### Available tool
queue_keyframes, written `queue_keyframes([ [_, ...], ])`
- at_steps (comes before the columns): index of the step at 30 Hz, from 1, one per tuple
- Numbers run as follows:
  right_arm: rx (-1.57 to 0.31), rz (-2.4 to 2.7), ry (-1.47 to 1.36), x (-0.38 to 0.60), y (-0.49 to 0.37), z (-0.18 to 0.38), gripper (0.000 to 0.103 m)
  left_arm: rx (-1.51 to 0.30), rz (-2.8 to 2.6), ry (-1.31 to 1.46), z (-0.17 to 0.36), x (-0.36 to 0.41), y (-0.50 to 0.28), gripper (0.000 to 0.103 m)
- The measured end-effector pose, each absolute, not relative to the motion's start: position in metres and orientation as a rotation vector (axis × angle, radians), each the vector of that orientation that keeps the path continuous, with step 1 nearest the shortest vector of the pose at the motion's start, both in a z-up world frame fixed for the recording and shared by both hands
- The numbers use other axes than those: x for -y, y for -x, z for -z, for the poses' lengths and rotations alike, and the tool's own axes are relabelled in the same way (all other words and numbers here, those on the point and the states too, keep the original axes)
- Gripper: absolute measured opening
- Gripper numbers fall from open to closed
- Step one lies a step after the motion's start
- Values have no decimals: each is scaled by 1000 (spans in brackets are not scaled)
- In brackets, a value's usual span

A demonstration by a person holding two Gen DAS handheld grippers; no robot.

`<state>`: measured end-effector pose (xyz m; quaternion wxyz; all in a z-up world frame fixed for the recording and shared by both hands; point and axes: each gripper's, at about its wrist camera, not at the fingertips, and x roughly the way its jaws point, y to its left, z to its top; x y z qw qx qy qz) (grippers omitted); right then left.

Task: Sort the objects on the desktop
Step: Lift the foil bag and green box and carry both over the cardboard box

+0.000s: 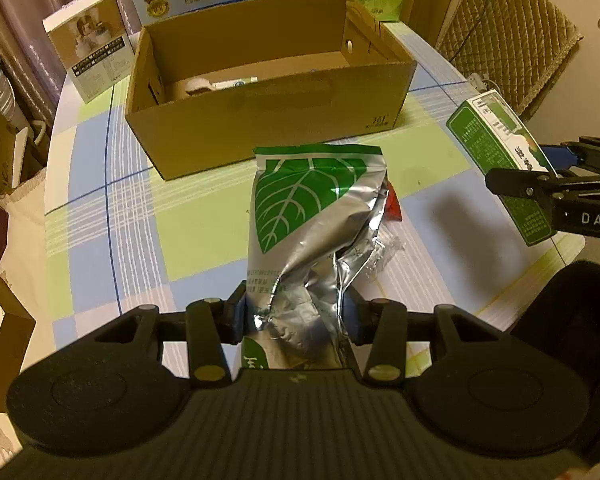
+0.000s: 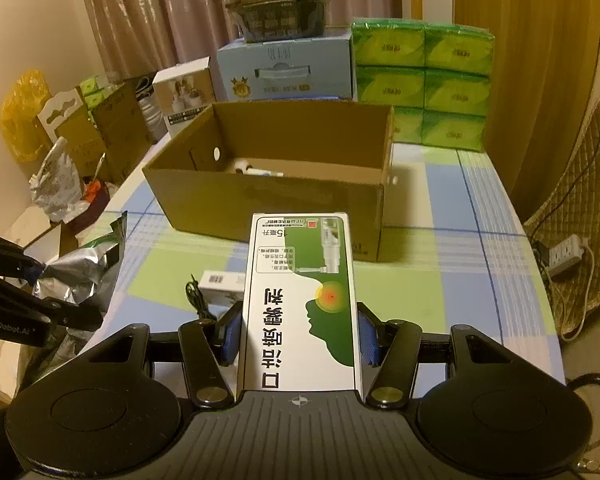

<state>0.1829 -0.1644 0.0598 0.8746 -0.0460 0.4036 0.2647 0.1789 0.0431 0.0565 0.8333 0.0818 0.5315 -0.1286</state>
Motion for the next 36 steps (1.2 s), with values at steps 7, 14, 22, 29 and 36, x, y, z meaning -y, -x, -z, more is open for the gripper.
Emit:
queue_keyframes([
  [7,-834,-560,96,160,-193,-68,53,-1119,278,-172,-65,-41,-189,40],
  [14,-838,-564,98,157,-206,-71,53,-1121,282,-157,-67,-42,-202,40],
  [22,-837,-568,100,152,-223,-76,53,-1127,286,-154,-69,-45,-221,40],
  [29,-833,-579,84,144,-251,-87,53,-1119,282,-156,-82,-47,-249,40],
  [36,-819,-601,95,124,-287,-100,53,-1100,289,-160,-97,-48,-289,40],
])
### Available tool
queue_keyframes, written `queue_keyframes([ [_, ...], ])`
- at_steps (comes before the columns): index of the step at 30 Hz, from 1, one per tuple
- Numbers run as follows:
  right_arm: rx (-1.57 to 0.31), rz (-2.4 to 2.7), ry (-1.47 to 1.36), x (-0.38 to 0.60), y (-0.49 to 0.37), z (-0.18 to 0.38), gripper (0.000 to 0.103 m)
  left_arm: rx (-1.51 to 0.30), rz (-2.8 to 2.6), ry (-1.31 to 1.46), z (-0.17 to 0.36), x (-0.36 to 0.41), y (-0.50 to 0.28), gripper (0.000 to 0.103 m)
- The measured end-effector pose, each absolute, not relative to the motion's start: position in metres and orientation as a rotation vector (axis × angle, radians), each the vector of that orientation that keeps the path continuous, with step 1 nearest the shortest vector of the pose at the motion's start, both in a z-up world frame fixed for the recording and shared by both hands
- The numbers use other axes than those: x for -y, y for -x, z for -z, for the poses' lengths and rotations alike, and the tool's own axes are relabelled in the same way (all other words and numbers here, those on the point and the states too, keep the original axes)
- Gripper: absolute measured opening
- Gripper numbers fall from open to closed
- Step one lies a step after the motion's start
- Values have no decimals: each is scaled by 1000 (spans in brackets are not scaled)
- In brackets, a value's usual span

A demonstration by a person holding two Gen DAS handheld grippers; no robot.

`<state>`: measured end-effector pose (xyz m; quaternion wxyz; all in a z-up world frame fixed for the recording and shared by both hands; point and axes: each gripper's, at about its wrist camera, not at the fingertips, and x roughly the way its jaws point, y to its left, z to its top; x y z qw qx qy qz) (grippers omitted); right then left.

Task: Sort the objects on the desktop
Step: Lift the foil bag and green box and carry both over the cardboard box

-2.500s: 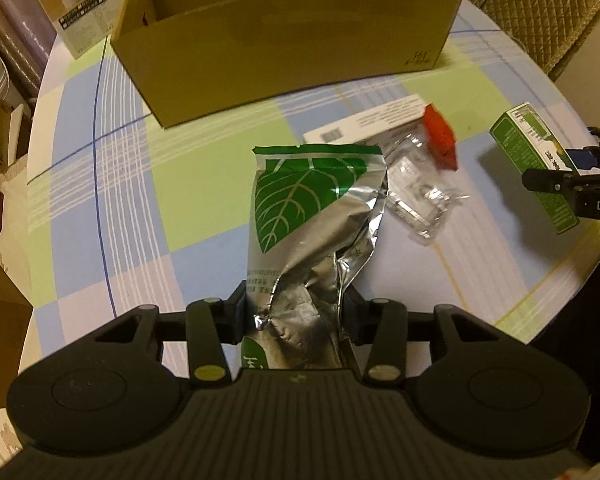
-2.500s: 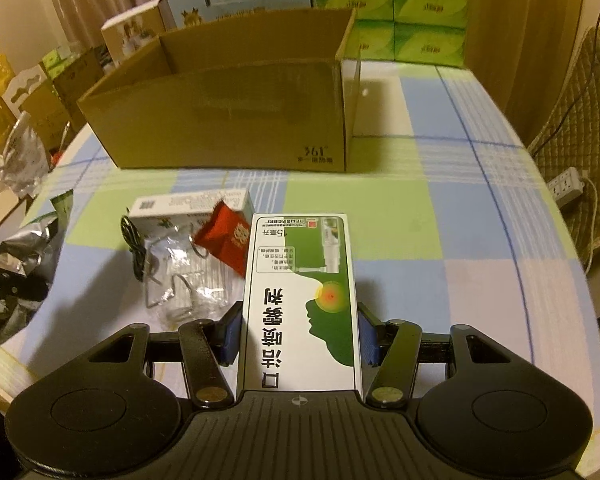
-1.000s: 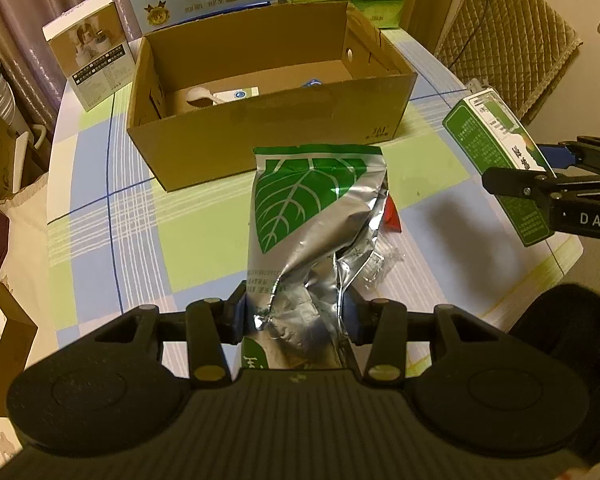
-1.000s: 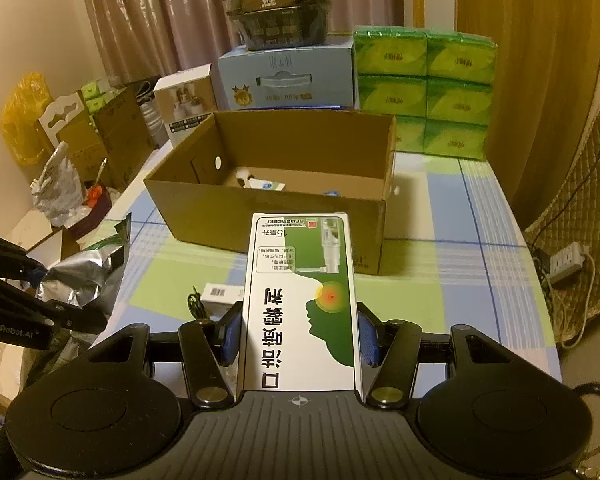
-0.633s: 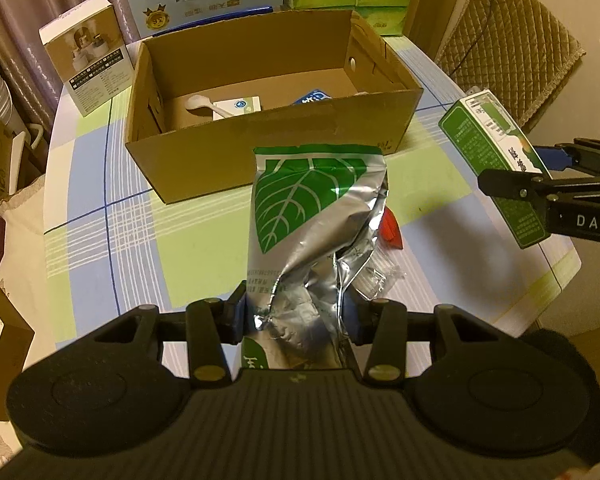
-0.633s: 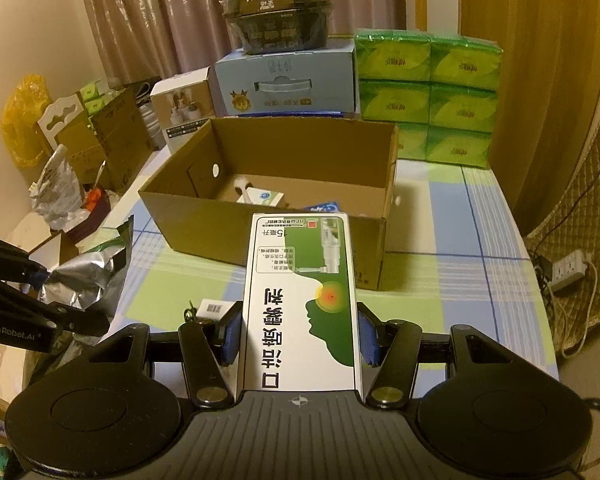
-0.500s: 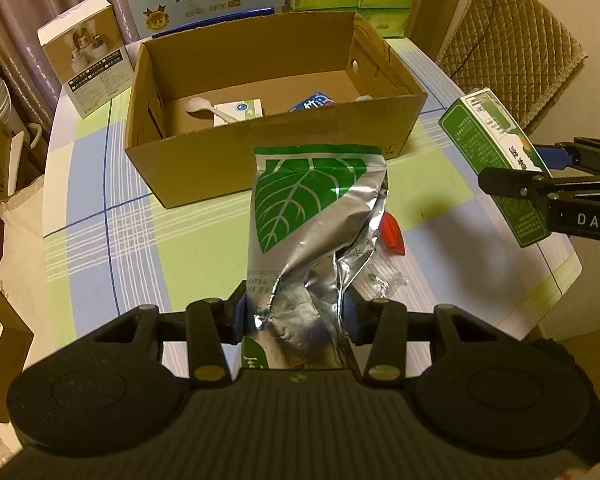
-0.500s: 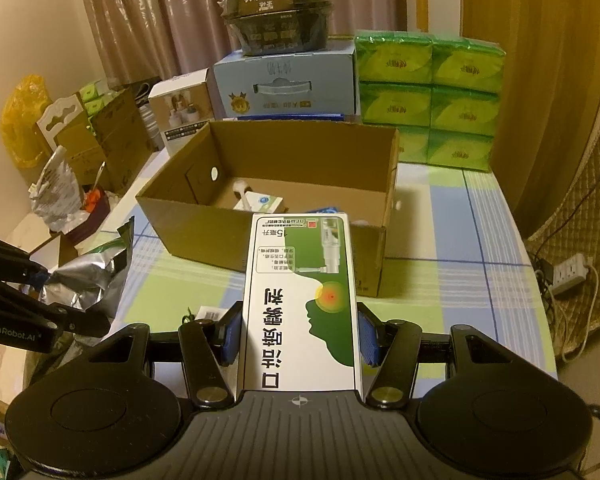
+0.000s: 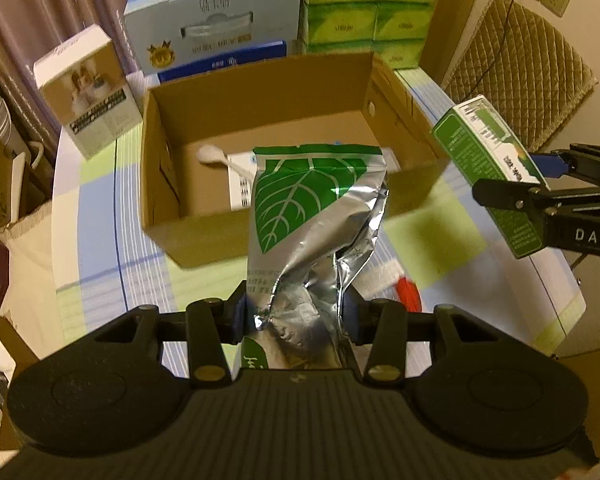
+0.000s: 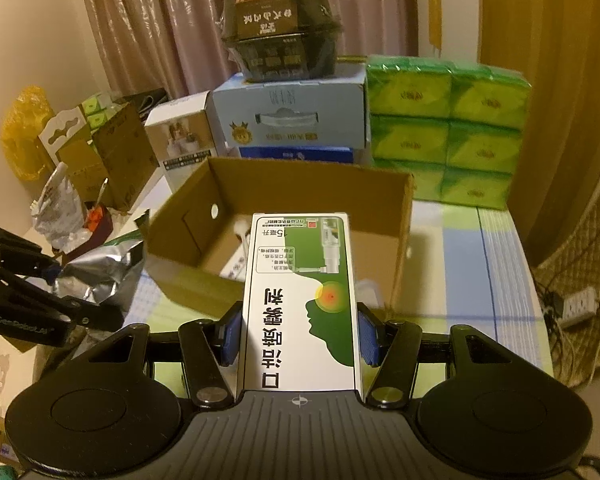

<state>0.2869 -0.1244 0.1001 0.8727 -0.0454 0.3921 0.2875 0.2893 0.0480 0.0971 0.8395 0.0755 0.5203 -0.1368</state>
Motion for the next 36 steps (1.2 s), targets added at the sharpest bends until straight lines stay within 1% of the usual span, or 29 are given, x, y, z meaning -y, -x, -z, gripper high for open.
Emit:
queue_keyframes([
  [6,-816,-608,108,105,-321,-101,53,-1084,298,-164,-104,-43,-331,40],
  [16,-841,-609,116,84,-371,-84,53,-1085,291,-171,-95,-39,-389,40],
  [36,-873,-601,121,64,-424,-56,53,-1105,261,-177,-68,-43,-461,40],
])
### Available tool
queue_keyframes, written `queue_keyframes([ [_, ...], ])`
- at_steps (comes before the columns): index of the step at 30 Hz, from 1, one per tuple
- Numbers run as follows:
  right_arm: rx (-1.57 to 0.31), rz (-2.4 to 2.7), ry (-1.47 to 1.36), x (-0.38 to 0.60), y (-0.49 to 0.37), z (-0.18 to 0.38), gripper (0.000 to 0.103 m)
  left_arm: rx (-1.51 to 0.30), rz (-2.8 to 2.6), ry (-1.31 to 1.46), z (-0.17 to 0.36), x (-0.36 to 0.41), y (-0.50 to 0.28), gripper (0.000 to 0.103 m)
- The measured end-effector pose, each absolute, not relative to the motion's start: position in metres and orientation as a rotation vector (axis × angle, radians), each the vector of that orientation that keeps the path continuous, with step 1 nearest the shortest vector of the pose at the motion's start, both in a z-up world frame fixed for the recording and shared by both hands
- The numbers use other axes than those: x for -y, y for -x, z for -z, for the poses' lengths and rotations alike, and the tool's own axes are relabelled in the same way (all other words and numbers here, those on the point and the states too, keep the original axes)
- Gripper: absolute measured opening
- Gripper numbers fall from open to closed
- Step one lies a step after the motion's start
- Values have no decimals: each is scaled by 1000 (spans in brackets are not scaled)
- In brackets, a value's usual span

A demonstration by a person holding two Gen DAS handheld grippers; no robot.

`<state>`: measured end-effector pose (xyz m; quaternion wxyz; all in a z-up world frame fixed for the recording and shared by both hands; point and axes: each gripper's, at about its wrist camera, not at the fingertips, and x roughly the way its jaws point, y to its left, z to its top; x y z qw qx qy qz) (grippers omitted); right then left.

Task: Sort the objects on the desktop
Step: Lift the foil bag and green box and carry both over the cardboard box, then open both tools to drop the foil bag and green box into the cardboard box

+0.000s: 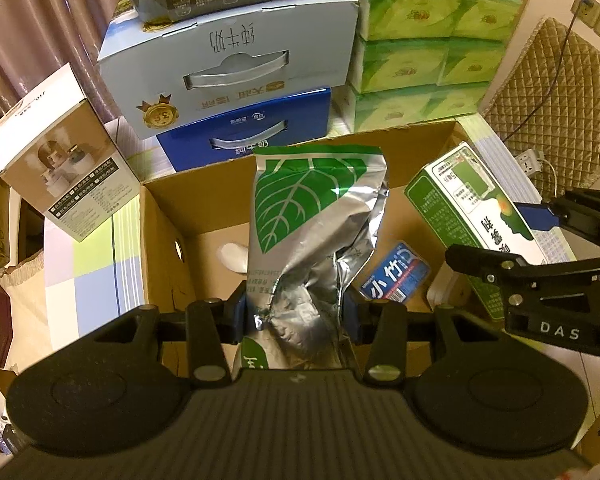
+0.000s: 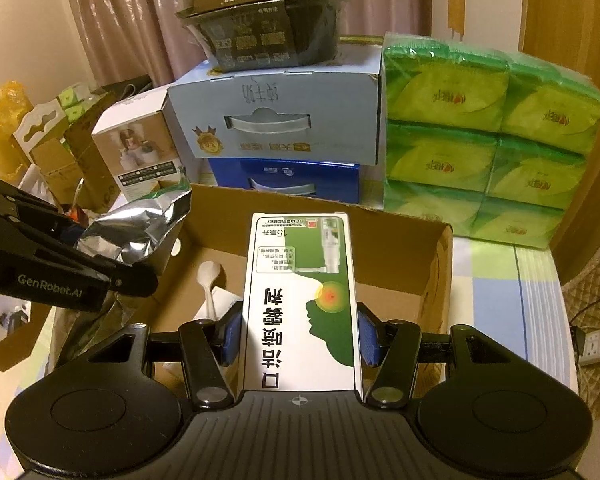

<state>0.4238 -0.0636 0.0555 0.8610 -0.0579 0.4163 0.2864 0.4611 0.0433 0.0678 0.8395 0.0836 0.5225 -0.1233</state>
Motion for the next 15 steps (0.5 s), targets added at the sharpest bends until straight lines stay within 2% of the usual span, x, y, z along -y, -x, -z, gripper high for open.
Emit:
queue_keyframes([
  [15,-900,-581,107,65,-444,-37,53,-1095,244,-135,-50,-48,-486,41],
])
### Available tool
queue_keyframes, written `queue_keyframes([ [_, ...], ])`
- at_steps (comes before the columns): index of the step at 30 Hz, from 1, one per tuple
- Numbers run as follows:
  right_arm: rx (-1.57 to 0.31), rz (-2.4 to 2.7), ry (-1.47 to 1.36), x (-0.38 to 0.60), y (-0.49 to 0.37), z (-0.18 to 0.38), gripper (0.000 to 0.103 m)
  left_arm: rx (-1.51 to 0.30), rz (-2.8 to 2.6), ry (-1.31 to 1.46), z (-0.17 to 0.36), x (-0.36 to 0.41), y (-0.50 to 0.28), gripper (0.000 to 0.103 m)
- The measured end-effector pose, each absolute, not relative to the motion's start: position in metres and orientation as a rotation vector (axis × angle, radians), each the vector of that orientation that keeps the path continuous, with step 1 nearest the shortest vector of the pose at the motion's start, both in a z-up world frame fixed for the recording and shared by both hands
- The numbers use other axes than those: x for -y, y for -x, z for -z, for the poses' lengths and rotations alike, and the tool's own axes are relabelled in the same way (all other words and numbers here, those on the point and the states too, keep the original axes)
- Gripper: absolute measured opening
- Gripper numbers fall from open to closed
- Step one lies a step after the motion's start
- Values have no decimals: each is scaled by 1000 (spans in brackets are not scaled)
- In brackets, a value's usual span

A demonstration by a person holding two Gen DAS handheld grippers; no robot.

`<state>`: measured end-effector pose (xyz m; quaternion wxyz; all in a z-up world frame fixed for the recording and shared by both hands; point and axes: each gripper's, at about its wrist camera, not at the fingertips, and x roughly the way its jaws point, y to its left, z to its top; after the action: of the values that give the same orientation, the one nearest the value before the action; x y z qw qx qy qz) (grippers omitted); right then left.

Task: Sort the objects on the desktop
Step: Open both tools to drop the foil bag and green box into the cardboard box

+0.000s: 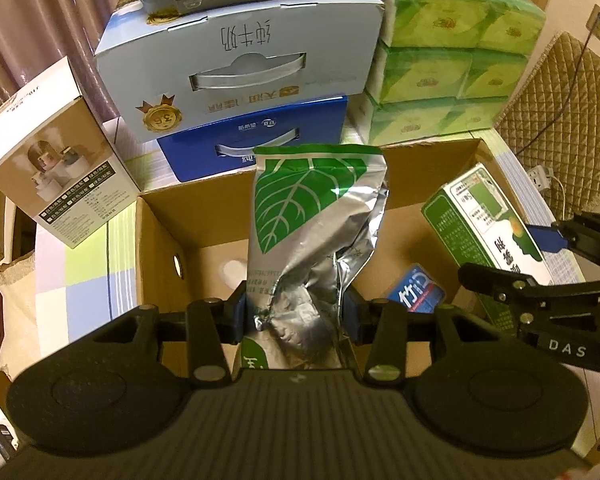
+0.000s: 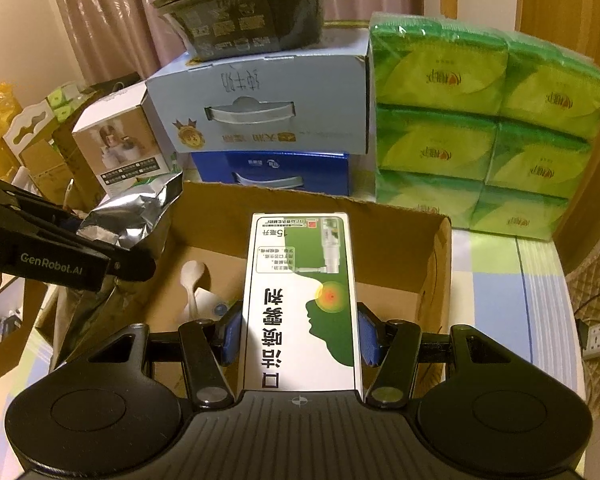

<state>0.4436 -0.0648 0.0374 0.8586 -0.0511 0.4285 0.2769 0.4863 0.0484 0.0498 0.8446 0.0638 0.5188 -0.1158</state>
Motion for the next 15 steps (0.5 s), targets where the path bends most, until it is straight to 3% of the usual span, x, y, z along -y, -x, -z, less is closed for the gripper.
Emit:
queue_keyframes([
  [15,-931,-565,87,64,-454,-17,53,-1102,251,-65,-30,-55,-497,46],
])
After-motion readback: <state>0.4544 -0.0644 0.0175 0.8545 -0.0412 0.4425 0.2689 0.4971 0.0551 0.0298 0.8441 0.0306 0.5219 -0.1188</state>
